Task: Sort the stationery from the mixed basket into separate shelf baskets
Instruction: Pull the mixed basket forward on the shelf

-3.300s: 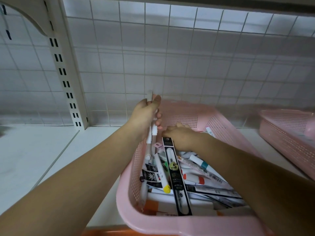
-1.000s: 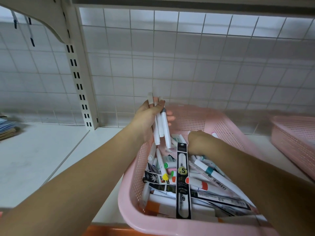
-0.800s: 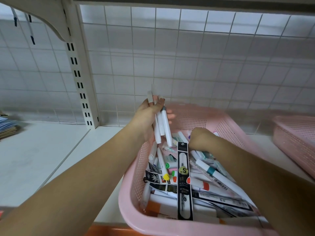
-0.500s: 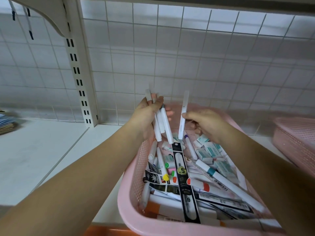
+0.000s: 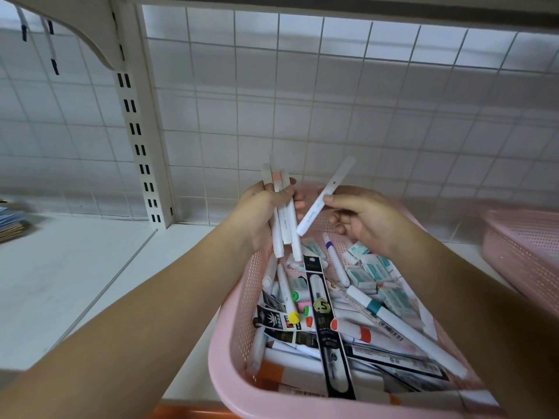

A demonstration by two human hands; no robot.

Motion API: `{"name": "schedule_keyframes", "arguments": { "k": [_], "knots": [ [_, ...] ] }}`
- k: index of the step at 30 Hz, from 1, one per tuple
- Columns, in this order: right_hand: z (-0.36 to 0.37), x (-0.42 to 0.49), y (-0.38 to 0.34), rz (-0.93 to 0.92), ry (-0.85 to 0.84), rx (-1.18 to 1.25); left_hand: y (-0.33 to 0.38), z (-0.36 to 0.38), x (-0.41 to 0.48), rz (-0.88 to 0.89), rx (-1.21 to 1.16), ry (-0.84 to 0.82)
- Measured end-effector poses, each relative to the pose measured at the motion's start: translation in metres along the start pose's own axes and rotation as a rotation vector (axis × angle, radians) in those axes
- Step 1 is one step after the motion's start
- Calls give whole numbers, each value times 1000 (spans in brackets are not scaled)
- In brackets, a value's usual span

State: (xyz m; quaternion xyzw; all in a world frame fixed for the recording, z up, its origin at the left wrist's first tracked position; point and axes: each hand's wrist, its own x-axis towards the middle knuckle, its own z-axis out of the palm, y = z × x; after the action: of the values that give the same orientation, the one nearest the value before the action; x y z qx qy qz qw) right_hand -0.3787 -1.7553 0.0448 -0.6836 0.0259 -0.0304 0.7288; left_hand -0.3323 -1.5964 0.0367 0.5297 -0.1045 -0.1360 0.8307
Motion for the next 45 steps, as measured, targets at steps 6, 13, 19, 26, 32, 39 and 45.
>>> {"name": "schedule_keyframes", "arguments": {
  "k": [6,13,19,26,32,39,45],
  "knots": [
    [8,-10,3,-63,-74,-465,-1,1,-1,23,13,-43],
    [19,-7,15,-145,36,-417,-2,1,-1,39,36,-94],
    [20,-7,18,-211,97,-361,-2,0,-2,40,175,-72],
    [21,-6,26,-426,206,-729,-5,4,-2,72,347,-57],
    [19,-8,13,-488,162,-1086,-4,3,0,87,305,1],
    [-5,-14,-14,-711,355,-1332,3,10,-6,174,453,10],
    [-58,-66,-39,-683,406,-1527,17,66,-23,263,559,-110]
  ]
}}
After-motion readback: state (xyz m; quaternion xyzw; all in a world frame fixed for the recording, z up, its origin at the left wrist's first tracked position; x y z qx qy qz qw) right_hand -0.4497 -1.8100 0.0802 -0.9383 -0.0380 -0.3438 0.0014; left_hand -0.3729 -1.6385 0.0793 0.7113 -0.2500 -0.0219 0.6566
